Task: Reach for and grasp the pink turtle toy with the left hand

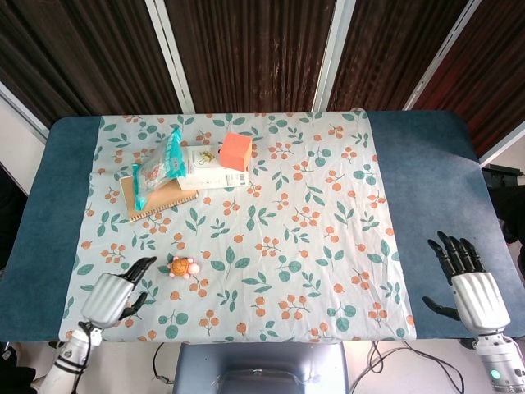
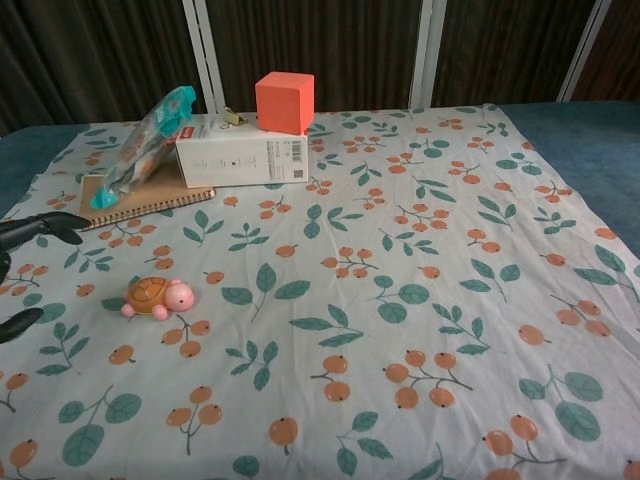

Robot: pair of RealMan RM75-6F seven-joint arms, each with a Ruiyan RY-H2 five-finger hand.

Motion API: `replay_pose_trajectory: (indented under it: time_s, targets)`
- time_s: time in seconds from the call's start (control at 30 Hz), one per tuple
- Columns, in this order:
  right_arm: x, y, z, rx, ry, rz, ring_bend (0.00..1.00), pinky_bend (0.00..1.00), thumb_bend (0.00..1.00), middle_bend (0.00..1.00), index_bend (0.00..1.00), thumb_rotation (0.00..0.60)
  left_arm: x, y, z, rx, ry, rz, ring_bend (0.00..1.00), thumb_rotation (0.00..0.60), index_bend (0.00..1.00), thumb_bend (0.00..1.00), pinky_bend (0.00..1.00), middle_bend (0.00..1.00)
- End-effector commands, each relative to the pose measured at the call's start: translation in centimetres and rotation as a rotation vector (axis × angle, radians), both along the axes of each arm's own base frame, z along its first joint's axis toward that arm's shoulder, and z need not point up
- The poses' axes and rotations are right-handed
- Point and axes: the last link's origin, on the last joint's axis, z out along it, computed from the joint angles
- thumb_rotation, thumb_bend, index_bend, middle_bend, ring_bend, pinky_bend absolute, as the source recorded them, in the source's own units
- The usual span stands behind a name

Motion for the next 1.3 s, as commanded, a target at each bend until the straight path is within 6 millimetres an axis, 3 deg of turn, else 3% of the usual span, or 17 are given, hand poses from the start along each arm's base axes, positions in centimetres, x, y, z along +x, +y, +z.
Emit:
replay_pose_trajectory:
  time_s: [0.03, 0.27, 0.53, 1.0, 1.1, 1.3]
  targets:
    - [-0.1, -0.1, 0.0, 0.008, -0.001, -0.003, 0.00, 0.00, 0.19, 0.00, 0.00, 0.600, 0.8, 2.2, -2.5, -0.004, 0.060, -0.014, 0.82, 0.600, 0.20, 0.38, 1.00, 0.22]
    - [-0.3, -0.3, 0.0, 0.015, 0.000, -0.017, 0.00, 0.00, 0.19, 0.00, 0.00, 0.600, 2.2, 3.8, -4.3, -0.004, 0.065, -0.043, 0.89, 0.600, 0.23, 0.38, 1.00, 0.22]
    - [-0.3, -0.2, 0.6, -0.002, -0.009, -0.018, 0.00, 0.00, 0.19, 0.00, 0.00, 0.600, 2.0, 4.0, -6.1, -0.049, 0.093, -0.033, 0.89, 0.600, 0.24, 0.38, 1.00, 0.25]
    - [-0.4, -0.1, 0.9, -0.010, -0.009, -0.026, 0.00, 0.00, 0.19, 0.00, 0.00, 0.600, 1.2, 4.6, -6.9, -0.032, 0.130, -0.024, 0.89, 0.600, 0.35, 0.38, 1.00, 0.34]
    - [-0.4, 0.0, 1.0, -0.011, -0.012, -0.025, 0.00, 0.00, 0.19, 0.00, 0.00, 0.600, 1.0, 4.9, -7.0, -0.039, 0.128, -0.024, 0.89, 0.600, 0.41, 0.38, 1.00, 0.40]
    - [-0.4, 0.0, 1.2, -0.020, -0.013, -0.026, 0.00, 0.00, 0.19, 0.00, 0.00, 0.600, 0.8, 5.2, -7.2, -0.020, 0.105, -0.033, 0.91, 0.600, 0.60, 0.38, 1.00, 0.62]
